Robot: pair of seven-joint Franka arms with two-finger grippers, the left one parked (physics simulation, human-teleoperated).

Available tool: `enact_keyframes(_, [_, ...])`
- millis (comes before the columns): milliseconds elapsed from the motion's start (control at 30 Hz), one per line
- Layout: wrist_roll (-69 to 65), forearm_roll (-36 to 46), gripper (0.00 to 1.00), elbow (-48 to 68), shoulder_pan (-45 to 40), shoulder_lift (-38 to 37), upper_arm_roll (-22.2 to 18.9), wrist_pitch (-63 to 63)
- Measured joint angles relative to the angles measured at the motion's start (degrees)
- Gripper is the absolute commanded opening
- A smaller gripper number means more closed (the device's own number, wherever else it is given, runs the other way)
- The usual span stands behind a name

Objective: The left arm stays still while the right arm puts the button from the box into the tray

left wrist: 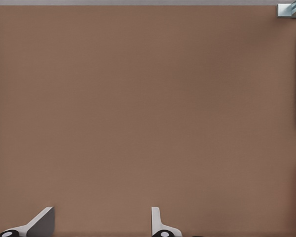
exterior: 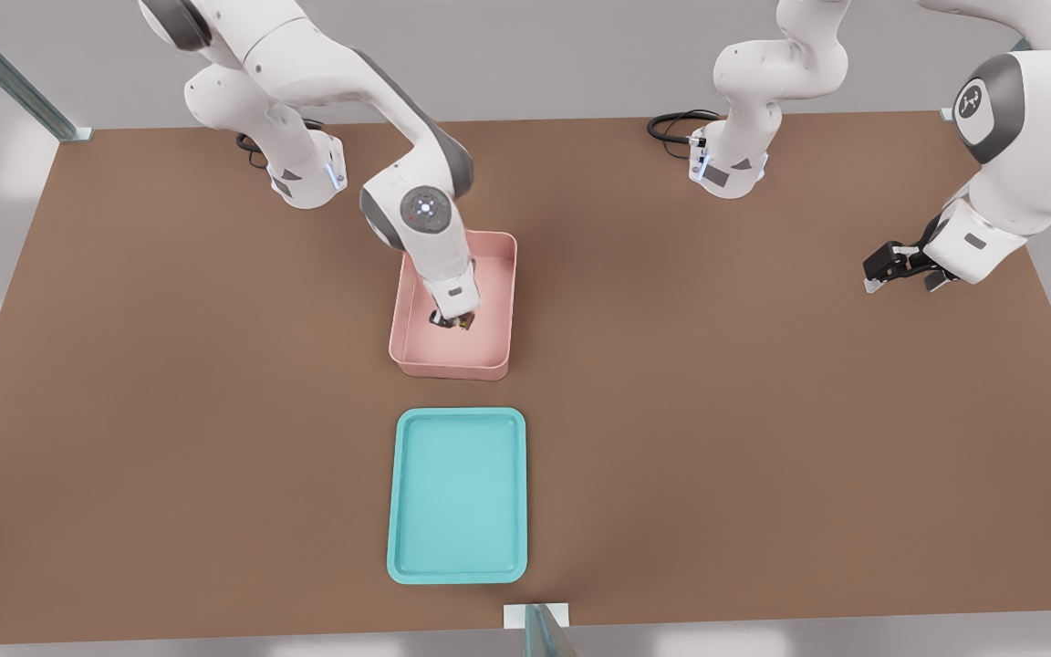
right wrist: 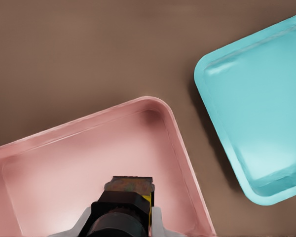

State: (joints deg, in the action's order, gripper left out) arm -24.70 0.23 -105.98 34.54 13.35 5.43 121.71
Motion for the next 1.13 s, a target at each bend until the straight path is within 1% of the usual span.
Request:
enact_keyframes(67, [-0.2, 0.1, 0.42, 8.1, -2.5, 1.7, -1.3, -4.3])
enact_keyframes(133, [-0.4, -0.1, 0.43, 20.5, -5.8, 10.0, -2.2, -6.9])
enact_keyframes(233, [-0.6, -0.2, 0.43, 36.0, -6.8, 24.3, -4.6, -7.5])
enact_keyframes(300, [-0.7, -0.3, 0.43, 40.4, -6.9, 31.2, -5.1, -5.2])
enact_keyframes(333, [-0.7, -0.3, 0.44, 41.2, -6.9, 33.6, -5.4, -3.0])
enact_keyframes(367, [-0.7, -0.4, 1.0, 41.5, -6.9, 35.0, -5.7, -0.7])
enact_keyframes(433, [-0.6, -0.7, 1.0, 41.8, -7.0, 35.9, -6.1, 2.9])
enact_keyframes(500, [-0.4, -1.1, 1.0, 41.9, -7.2, 33.9, -6.2, 4.0])
enact_keyframes(567, [-0.2, -1.3, 1.0, 41.5, -9.2, 27.1, -6.0, -1.0])
enact_keyframes(600, [-0.2, -1.3, 1.0, 38.5, -11.3, 21.7, -6.0, -4.8])
enact_keyframes(667, [1.0, -1.0, 1.0, 29.2, -18.9, 7.9, -6.0, -13.2])
enact_keyframes(700, [2.4, -1.0, 1.0, 26.3, -22.8, 2.4, -6.0, -17.1])
enact_keyframes(733, [3.7, -0.9, 1.0, 24.7, -26.3, -1.6, -6.0, -20.6])
enact_keyframes(800, [6.2, -0.9, 1.0, 23.9, -30.7, -6.1, -6.2, -26.2])
enact_keyframes(833, [7.5, -1.3, 1.0, 24.6, -31.6, -6.8, -6.3, -28.8])
enact_keyframes(933, [10.9, -2.1, 1.0, 30.3, -31.1, -2.4, -6.5, -35.6])
enact_keyframes(1033, [13.9, -1.2, 1.0, 32.0, -33.3, 1.4, -6.5, -40.1])
enact_keyframes(1133, [16.3, -0.8, 1.0, 32.4, -35.5, 2.9, -6.6, -42.6])
